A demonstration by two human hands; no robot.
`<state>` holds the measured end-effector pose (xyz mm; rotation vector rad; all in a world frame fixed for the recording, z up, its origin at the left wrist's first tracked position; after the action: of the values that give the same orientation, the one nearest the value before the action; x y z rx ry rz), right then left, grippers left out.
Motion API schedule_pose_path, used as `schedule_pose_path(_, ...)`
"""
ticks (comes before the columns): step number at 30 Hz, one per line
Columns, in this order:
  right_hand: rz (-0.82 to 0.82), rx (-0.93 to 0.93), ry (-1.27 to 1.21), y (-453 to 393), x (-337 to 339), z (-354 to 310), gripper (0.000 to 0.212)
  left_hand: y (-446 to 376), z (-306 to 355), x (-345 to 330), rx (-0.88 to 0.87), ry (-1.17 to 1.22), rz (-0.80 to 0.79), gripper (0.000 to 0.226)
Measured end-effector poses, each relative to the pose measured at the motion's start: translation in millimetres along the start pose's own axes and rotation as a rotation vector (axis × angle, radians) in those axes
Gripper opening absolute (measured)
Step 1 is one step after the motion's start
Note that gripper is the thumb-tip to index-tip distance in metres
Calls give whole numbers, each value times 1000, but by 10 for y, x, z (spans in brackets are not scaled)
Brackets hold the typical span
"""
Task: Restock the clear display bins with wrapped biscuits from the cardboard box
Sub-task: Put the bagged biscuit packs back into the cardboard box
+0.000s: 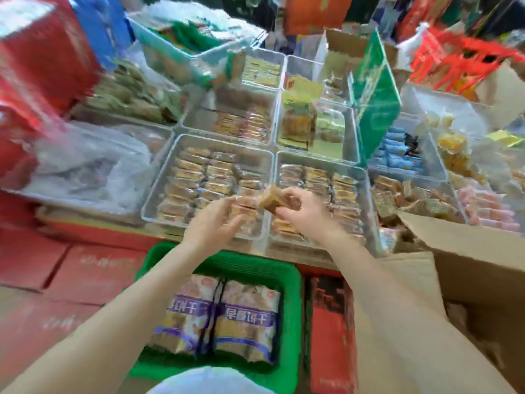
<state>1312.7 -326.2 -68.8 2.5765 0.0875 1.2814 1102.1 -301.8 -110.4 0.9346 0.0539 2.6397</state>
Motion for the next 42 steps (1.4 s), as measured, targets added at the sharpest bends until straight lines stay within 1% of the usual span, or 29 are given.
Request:
schedule_pose_path(2,55,-20,69,-337,-234,-153,32,-113,-399,147,20,-115,-37,54)
schedule_pose_path(5,116,-38,197,-775,-385,-318,32,-336,-730,220,-22,-284,-107,61)
schedule_pose_path(7,152,-43,352,-1085,-422,-347,35,-466,-880,178,-47,-369,-174,65)
schedule_pose_path(9,150,-29,539,-1365,-480,-353,36,-557,-1026,112,-46,-409,-222,66)
schedule_pose_path(12,69,2,789,-1681,-676,-277,26,-615,-1121,35,-54,-481,-209,66)
schedule_pose_path(15,-89,-43,881,-1836,-906,-183,8,-664,-1159,21,-34,-499,-195,69)
schedule_pose_path(16,-127,-57,920,-1864,-960,-169,8,-673,-1164,18,-28,-499,-198,70)
schedule_pose_path(17,-157,-61,973,-1883,-1001,-166,13,-678,-1167,12,-26,-501,-204,71)
schedule_pose_path(21,-241,-46,1180,-1865,-1194,-214,50,-689,-1160,17,-13,-511,-223,73)
schedule_pose_path(24,-244,-18,1287,-1767,-1322,-260,61,-685,-1145,28,-3,-517,-241,71)
schedule_pose_path(26,-254,-12,1248,-1699,-1354,-311,63,-672,-1132,42,0,-506,-247,70)
schedule_pose_path(28,-273,-8,1126,-1581,-1356,-372,62,-656,-1142,46,0,-513,-262,70)
schedule_pose_path(31,-295,48,858,-1235,-1252,-446,44,-645,-1131,64,27,-489,-273,66)
schedule_pose_path(33,-243,76,682,-903,-1024,-459,36,-574,-1012,68,41,-442,-236,56)
schedule_pose_path(35,-124,100,520,-524,-660,-404,34,-371,-655,-3,-41,-381,-156,43)
schedule_pose_path(37,28,115,378,-143,-277,-298,30,-79,-173,-135,-143,-251,-115,33)
schedule_pose_path(40,268,48,214,580,375,107,23,396,733,-581,-273,-95,-190,22)
schedule_pose_path(42,435,-13,123,1131,779,519,20,706,1316,-1002,-373,-29,-242,22)
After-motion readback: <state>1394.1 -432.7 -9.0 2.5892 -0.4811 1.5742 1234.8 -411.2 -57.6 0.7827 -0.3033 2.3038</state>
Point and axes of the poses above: each hand's wrist, its own y-axis away from the middle knuckle, its own x-axis out of the back of the hand, z = x × y, the point moved 6 cm from there along -y, towards the middle knuckle, and after that the axes turned 10 degrees about y, right-handed, at the moved point
